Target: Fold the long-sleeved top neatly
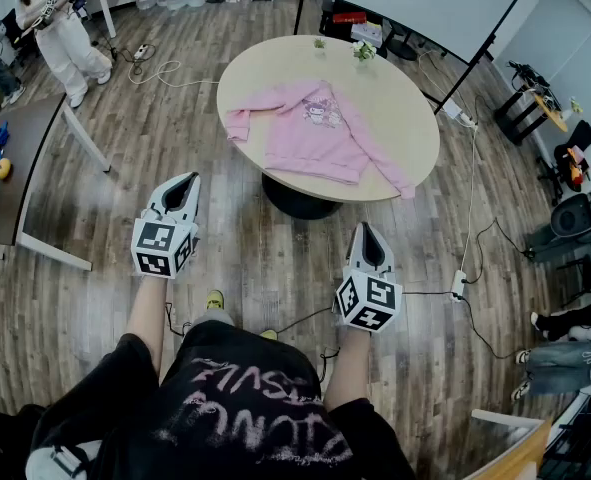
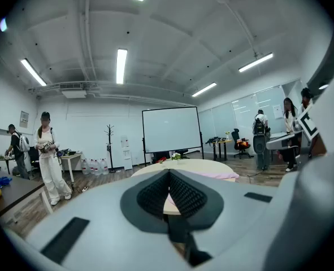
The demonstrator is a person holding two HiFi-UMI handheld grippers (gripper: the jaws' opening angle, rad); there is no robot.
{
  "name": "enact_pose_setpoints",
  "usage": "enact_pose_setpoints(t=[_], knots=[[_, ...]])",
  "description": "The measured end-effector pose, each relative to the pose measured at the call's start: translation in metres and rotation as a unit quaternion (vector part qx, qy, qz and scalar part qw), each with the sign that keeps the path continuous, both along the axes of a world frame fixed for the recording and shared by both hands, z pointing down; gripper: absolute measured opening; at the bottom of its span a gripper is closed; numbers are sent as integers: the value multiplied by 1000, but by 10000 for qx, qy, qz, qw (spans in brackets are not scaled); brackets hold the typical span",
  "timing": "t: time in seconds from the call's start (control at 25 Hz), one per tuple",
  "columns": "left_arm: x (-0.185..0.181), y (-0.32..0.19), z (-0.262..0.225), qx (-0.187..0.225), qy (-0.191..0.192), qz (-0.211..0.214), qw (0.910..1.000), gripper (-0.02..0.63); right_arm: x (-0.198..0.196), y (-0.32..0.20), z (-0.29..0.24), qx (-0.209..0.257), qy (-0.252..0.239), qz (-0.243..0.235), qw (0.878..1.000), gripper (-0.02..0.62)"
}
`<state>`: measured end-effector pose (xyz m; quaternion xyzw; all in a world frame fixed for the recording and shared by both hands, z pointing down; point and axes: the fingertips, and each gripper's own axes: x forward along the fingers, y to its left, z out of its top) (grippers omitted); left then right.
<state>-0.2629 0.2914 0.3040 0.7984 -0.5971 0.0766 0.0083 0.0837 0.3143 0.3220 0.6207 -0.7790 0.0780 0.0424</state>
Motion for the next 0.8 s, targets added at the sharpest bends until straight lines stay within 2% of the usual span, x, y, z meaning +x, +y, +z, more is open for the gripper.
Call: enact_pose_setpoints(t=[0.8], knots=[[7,9,4,-117,-1,-4,9999,11,-1,5,1,48,-119,-56,9999,5]])
